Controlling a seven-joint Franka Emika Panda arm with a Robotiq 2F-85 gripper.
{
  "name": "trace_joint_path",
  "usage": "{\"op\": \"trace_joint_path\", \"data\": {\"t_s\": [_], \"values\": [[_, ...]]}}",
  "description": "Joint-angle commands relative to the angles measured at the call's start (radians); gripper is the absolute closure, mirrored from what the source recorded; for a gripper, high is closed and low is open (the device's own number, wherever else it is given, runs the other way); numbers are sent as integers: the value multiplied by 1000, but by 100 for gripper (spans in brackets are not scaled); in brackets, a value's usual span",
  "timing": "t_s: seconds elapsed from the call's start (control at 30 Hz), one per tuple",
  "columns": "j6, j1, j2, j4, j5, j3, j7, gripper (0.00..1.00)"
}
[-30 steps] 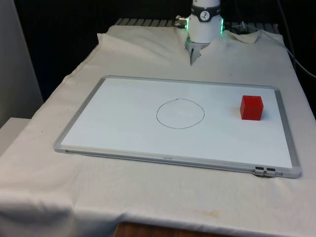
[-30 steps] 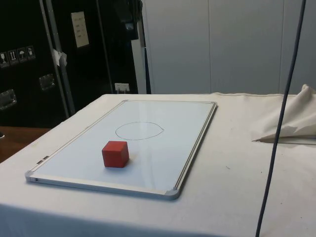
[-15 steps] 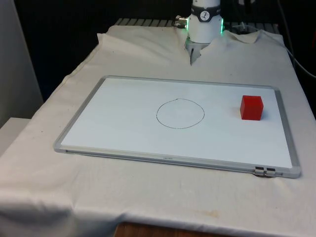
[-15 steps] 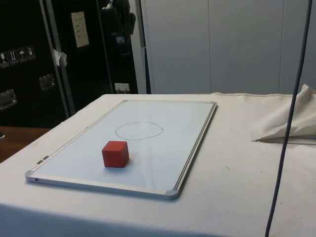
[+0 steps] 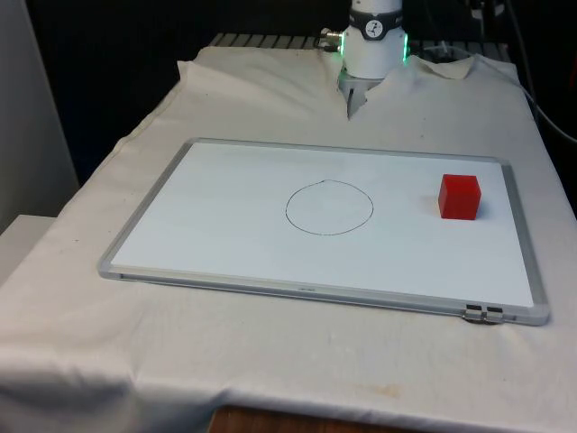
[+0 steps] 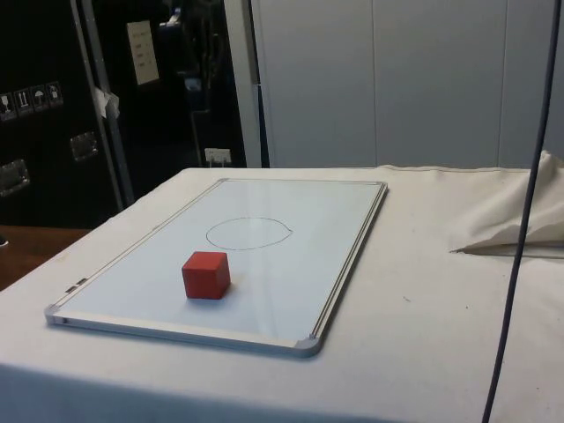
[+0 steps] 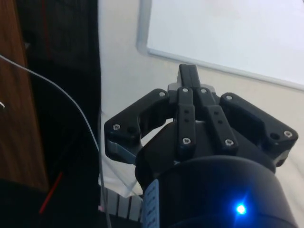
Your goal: Push the cube into the marked area.
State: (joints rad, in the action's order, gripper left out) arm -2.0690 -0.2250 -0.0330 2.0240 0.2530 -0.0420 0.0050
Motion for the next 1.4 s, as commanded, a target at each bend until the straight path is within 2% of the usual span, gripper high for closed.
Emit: {"op": "trace_joint_path", "data": {"t_s": [0.0, 0.13, 0.17, 0.2, 0.5, 0.53, 0.8, 0.87, 0.97, 1.17, 1.2, 1.37], "values": [[-25, -4, -1, 6, 11, 6, 5, 100], [-59, -3, -12, 14, 33, 22, 4, 100], [-41, -1, -12, 8, 22, 21, 3, 100], [-66, -4, -15, 16, 38, 25, 4, 100], [-140, -4, -63, 33, 90, 55, -1, 100], [-130, -2, -59, 32, 79, 54, 0, 100], [-201, -4, -131, 23, 126, 73, -2, 100], [-195, -3, -127, 26, 116, 73, -1, 100], [-236, -4, -173, 13, 144, 85, -2, 100], [-278, -5, -219, 5, 170, 106, -3, 100], [-267, -3, -212, 8, 156, 102, -1, 100], [-322, -4, -259, 3, 194, 133, -8, 100]]}}
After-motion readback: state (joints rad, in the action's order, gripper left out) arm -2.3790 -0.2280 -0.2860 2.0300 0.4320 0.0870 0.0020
